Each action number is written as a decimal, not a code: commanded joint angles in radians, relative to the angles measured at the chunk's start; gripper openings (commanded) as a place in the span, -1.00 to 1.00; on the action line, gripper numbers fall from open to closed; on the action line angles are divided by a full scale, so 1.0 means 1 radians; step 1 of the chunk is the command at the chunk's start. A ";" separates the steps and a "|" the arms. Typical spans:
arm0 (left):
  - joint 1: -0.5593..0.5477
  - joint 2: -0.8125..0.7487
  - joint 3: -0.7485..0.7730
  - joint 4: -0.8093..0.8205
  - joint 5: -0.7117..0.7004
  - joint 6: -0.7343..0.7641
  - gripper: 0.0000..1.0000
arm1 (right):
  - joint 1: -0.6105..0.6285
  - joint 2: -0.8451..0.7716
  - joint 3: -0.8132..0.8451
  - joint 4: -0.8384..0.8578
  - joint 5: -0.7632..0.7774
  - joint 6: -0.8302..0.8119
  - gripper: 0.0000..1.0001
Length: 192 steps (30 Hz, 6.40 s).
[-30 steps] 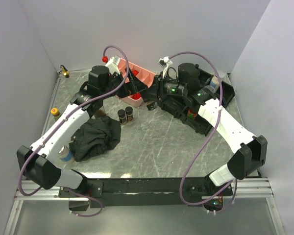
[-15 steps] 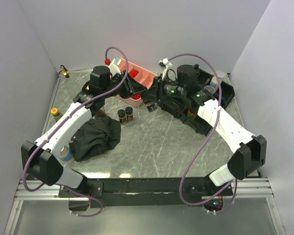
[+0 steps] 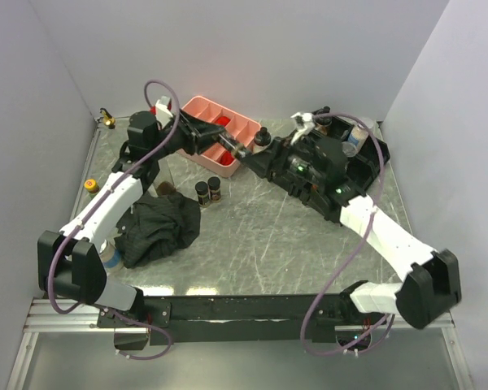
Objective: Organize the condiment bottles
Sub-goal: Place the bottle in the storage box, then pick up the bottle from the center of the board.
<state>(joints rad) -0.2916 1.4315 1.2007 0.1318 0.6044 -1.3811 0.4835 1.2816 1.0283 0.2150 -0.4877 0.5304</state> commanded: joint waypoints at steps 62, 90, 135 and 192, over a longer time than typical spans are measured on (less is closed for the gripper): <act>0.114 -0.049 -0.008 -0.128 -0.031 0.087 0.93 | -0.186 0.276 0.625 -0.585 0.452 -0.343 -1.00; 0.092 -0.302 -0.061 -0.385 -0.517 0.709 0.93 | -0.345 0.890 1.155 -1.062 0.603 -0.532 -0.88; 0.086 -0.322 -0.062 -0.382 -0.554 0.711 0.93 | -0.416 0.954 1.104 -0.901 0.567 -0.438 0.58; 0.002 -0.789 -0.309 -0.336 -0.888 0.889 0.93 | 0.104 0.771 0.607 -0.465 -0.313 -1.281 0.72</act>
<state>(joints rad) -0.2832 0.6563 0.8902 -0.2382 -0.2539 -0.5114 0.5793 2.0254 1.5826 -0.2634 -0.7483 -0.6945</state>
